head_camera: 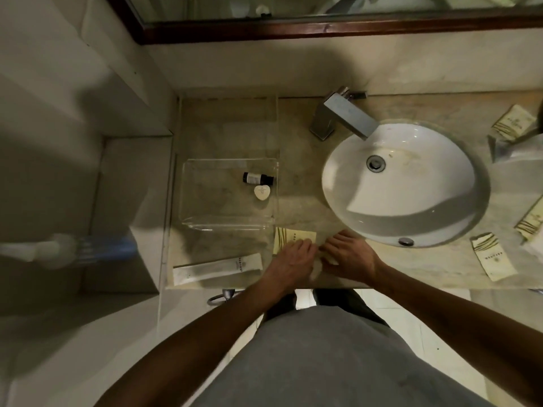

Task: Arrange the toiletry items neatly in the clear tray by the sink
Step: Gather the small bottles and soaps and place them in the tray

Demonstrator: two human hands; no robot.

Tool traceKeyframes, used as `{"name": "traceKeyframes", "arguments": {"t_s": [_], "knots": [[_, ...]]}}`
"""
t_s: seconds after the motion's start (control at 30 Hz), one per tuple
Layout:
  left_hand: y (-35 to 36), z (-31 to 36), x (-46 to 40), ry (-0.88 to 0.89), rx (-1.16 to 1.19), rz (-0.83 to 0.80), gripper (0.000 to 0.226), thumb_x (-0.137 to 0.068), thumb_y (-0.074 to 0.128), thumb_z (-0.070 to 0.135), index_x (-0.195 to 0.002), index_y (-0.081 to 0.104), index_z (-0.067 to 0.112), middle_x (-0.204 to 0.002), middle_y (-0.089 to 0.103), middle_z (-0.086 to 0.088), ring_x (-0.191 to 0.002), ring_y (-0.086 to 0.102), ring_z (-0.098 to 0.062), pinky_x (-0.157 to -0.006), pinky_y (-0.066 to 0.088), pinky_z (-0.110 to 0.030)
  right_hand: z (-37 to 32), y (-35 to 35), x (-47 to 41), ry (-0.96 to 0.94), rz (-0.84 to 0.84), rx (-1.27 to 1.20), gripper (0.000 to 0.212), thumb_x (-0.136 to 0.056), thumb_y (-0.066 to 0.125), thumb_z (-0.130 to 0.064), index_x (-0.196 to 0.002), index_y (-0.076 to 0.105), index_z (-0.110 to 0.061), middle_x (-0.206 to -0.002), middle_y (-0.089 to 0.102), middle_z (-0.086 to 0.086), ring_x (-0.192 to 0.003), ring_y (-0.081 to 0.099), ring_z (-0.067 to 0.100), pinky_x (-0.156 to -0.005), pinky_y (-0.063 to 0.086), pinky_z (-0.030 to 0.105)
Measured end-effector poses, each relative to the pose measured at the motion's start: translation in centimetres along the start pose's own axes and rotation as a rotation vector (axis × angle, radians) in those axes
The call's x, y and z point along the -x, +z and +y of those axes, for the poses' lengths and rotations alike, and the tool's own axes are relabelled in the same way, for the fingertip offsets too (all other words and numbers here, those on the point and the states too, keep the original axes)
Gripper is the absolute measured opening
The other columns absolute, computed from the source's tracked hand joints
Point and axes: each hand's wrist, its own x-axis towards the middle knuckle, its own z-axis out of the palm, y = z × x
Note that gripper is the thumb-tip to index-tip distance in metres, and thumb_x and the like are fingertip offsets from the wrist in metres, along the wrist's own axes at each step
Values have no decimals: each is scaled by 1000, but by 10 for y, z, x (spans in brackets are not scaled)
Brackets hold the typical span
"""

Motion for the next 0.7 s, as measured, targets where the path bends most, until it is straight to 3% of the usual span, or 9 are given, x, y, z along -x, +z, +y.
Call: {"name": "traceKeyframes", "arguments": {"t_s": [0.07,0.17,0.33,0.47,0.57,0.7], "knots": [[-28,-34,10,-20,-1,60,30,-75,65,24,-102,56,13,-94,62,-7,-81,59,-23,-73,49,-35,-14,-7,-31,42,49,-59,31,-83,64,-31,-105,69,-11,-91,74,7,-78,69,25,-75,54,35],[-61,-103,33,-86,-86,93,29,-81,51,27,-106,54,13,-96,60,-8,-85,56,-25,-77,45,-39,-40,-24,-93,99,41,-75,38,-95,46,-35,-122,60,-13,-109,70,7,-91,65,22,-83,49,37],[-86,-195,64,-338,-153,39,48,-76,34,30,-108,60,5,-97,63,-17,-84,61,-35,-77,47,-43,-45,-26,-140,275,47,-100,40,-98,47,-37,-132,51,-17,-125,60,6,-109,56,20,-95,47,37],[-70,-220,71,-300,-183,-143,42,-77,42,34,-111,58,16,-109,57,-9,-100,56,-30,-87,40,-43,-31,-18,-119,322,22,-70,34,-96,53,-35,-125,55,-18,-122,61,4,-109,55,21,-93,48,38],[-59,-221,71,-341,-29,-93,43,-77,38,41,-108,58,20,-108,57,-5,-101,55,-27,-88,39,-42,-25,-15,-104,352,30,-43,31,-95,55,-33,-122,58,-17,-117,63,4,-106,56,22,-90,47,37],[-55,-218,63,-461,152,-28,33,-83,52,29,-112,59,18,-114,55,-4,-110,49,-24,-92,36,-39,-26,-12,-109,366,25,-37,31,-94,57,-32,-121,59,-18,-118,62,4,-107,55,21,-90,46,36]]}}
